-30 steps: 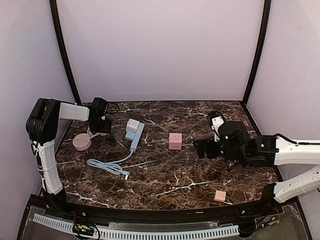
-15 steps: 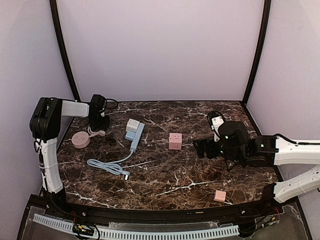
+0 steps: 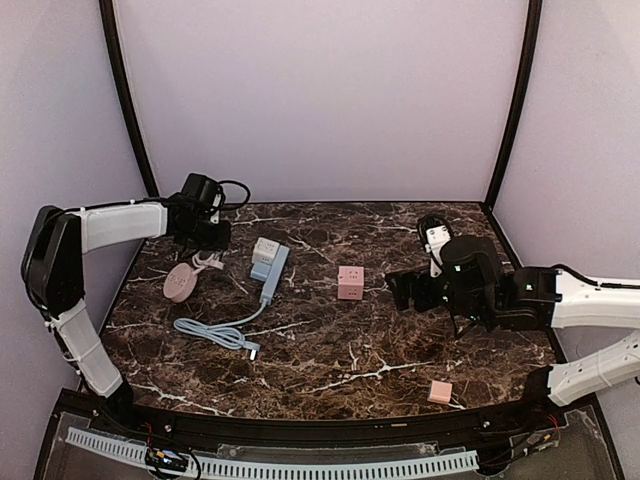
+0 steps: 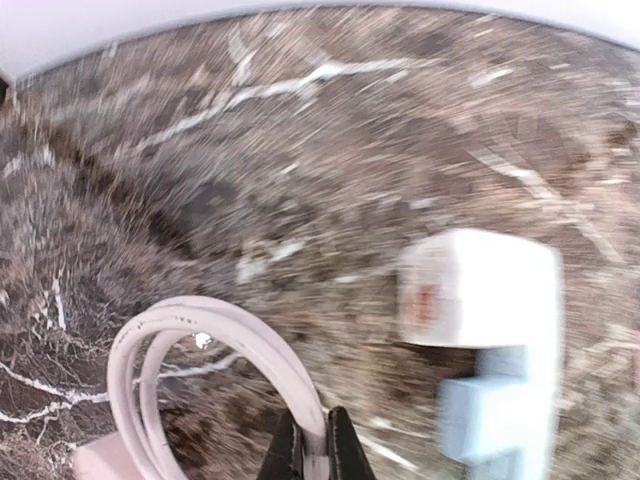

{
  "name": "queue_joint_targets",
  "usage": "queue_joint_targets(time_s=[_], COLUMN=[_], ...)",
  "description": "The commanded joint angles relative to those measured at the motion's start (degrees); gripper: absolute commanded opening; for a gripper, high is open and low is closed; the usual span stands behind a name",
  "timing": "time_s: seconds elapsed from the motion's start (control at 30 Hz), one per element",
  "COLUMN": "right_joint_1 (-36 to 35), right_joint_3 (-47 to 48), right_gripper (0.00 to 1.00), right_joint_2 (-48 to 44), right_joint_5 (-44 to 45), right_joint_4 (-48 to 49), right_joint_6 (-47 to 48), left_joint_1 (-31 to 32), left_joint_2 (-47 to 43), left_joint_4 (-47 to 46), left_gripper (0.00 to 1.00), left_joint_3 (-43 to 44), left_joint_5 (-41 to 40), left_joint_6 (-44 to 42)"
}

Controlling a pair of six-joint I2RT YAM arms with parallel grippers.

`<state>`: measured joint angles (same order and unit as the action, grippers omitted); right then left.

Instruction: Insert the plug

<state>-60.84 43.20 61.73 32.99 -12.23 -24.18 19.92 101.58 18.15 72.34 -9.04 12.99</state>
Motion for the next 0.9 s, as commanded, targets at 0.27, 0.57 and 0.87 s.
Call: queue_joint_targets(time_s=[0.27, 0.57, 0.87], right_joint_1=[0.3, 0.3, 0.3], right_joint_3=[5.9, 10.0, 9.9], right_gripper=[0.99, 0.99, 0.99], right_joint_2=[-5.9, -10.6, -16.0], right_joint_5=[3.0, 9.1, 10.3], right_joint_4=[-5.6, -14.6, -21.7], right_joint_6=[-0.2, -2.7, -5.2], left_joint_1=[17.7, 34.9, 43.5], left_joint_2=[-21.8, -18.5, 3.2], left_joint_4=[6.5, 3.5, -7.2], left_gripper=[0.01, 0.01, 0.01], left_joint_3=[-4.8, -0.9, 7.5], left_joint_5=[-2.6, -4.4, -1.4], left_joint_6=[2.8, 5.9, 9.2])
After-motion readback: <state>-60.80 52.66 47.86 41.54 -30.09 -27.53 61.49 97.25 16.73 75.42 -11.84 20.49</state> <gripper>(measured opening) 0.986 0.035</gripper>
